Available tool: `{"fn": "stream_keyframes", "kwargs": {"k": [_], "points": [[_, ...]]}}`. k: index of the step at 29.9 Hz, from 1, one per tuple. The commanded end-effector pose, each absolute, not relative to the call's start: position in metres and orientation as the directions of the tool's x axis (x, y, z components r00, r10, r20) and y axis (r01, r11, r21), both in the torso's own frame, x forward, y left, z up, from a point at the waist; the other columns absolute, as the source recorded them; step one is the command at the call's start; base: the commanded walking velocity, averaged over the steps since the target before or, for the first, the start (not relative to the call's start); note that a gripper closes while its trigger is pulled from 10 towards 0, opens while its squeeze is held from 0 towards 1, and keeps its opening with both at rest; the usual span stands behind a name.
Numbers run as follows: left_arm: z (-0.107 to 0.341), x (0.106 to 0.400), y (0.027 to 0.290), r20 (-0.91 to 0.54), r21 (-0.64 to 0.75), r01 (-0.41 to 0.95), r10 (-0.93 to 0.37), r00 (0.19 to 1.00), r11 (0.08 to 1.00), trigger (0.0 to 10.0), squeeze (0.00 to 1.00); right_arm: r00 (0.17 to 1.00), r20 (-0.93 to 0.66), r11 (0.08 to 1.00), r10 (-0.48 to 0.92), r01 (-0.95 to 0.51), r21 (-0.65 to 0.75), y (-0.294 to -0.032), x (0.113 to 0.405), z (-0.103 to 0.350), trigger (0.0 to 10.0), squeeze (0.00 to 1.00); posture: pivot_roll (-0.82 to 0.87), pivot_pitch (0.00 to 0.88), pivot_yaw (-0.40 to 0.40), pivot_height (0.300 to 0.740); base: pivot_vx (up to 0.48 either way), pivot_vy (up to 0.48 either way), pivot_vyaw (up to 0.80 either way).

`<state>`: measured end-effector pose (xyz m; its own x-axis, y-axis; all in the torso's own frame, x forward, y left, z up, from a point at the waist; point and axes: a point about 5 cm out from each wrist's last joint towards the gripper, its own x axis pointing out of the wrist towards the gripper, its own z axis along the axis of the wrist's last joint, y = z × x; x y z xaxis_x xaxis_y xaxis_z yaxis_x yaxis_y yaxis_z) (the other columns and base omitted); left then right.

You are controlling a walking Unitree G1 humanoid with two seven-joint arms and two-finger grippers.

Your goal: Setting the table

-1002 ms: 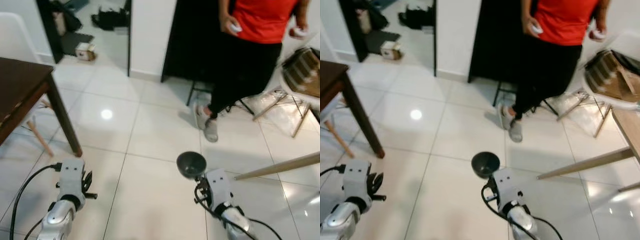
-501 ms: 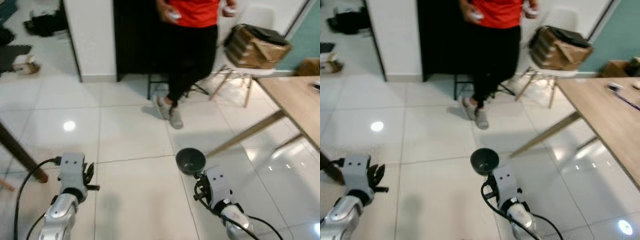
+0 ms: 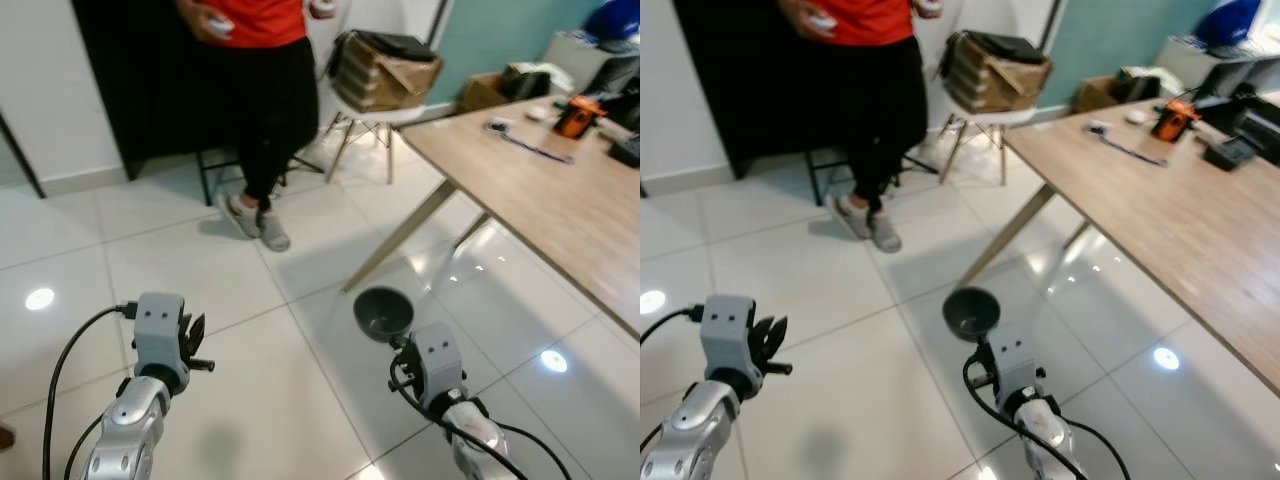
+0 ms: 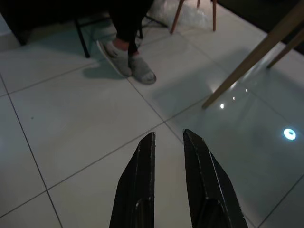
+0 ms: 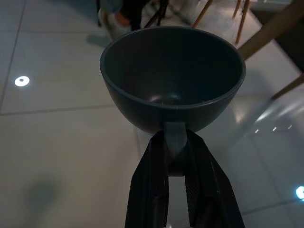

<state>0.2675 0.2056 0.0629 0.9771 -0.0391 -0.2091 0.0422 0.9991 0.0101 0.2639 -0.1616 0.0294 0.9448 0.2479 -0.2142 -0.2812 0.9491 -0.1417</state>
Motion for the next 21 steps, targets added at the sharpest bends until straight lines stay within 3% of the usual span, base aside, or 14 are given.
{"fn": "stream_keyframes", "kwargs": {"k": [1,21], "points": [[0.0562,0.2634,0.2041,-0.242,-0.003,0.044,-0.044,0.969,0.999,10.0,0.00,0.944,-0.230,0.953,0.235,-0.270,-0.135,-0.1650,0.2609,0.0259,10.0,0.00,-0.01,0.053,-0.001,0.740,0.000,0.000,-0.79],[0.0566,0.2623,0.2042,-0.250,-0.002,0.047,-0.046,0.967,0.999,10.0,0.00,0.948,-0.225,0.957,0.225,-0.258,-0.133,-0.1628,0.2628,0.0274,10.0,0.00,-0.01,0.054,0.009,0.740,0.000,0.000,-0.79]]}}
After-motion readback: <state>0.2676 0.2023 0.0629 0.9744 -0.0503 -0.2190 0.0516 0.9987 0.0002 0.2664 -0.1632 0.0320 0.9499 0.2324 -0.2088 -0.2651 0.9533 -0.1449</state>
